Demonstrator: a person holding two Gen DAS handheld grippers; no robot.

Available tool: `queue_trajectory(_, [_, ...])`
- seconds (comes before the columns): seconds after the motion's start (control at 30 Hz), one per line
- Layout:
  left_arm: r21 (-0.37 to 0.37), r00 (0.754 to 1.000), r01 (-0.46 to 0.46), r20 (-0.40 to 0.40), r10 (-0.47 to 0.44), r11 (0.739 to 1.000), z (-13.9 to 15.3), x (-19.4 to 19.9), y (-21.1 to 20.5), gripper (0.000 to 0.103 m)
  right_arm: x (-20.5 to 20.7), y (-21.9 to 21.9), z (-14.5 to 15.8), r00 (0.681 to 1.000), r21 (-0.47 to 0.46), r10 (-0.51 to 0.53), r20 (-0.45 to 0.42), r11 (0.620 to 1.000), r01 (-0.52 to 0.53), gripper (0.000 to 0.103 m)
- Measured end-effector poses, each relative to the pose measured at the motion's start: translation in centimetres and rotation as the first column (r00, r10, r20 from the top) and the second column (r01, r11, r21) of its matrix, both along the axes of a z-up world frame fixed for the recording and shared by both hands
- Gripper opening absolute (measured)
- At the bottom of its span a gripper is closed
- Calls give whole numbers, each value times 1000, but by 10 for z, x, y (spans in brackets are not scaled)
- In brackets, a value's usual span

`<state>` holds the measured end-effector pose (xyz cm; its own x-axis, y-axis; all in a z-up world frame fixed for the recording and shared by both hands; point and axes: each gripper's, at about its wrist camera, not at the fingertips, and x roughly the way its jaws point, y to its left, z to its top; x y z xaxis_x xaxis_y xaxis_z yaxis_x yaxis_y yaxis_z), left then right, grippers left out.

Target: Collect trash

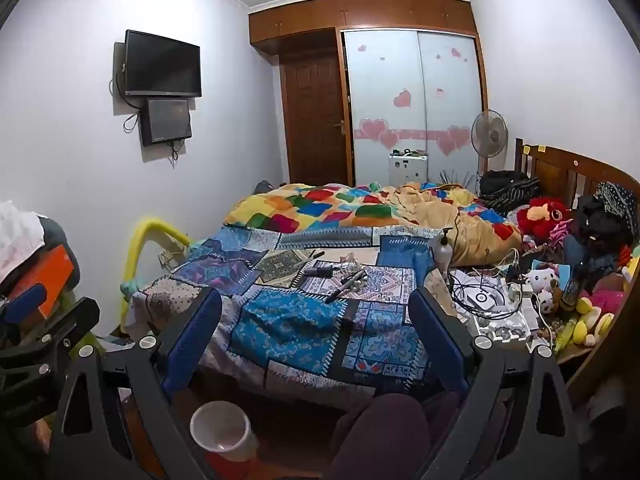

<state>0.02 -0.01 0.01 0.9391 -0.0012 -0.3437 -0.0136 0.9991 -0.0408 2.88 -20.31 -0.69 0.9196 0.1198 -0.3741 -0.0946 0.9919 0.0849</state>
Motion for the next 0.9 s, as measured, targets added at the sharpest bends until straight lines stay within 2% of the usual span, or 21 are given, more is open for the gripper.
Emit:
queue_trajectory(0.17, [4, 1000, 2, 6, -2, 1000, 1, -2, -2, 103, 0, 0, 0, 1000, -2, 2, 3, 1000, -2, 93])
queue_trajectory(0.37, [1, 1000, -10, 11, 10, 1000, -12, -5, -5, 103, 1, 1, -1, 1000, -2, 0, -1, 1000, 0, 93])
queue_trajectory(0.9, [-15, 1000, -8, -9, 8, 1000, -8, 2, 5, 103, 4, 3, 0, 1000, -9, -8, -11, 1000, 8, 93])
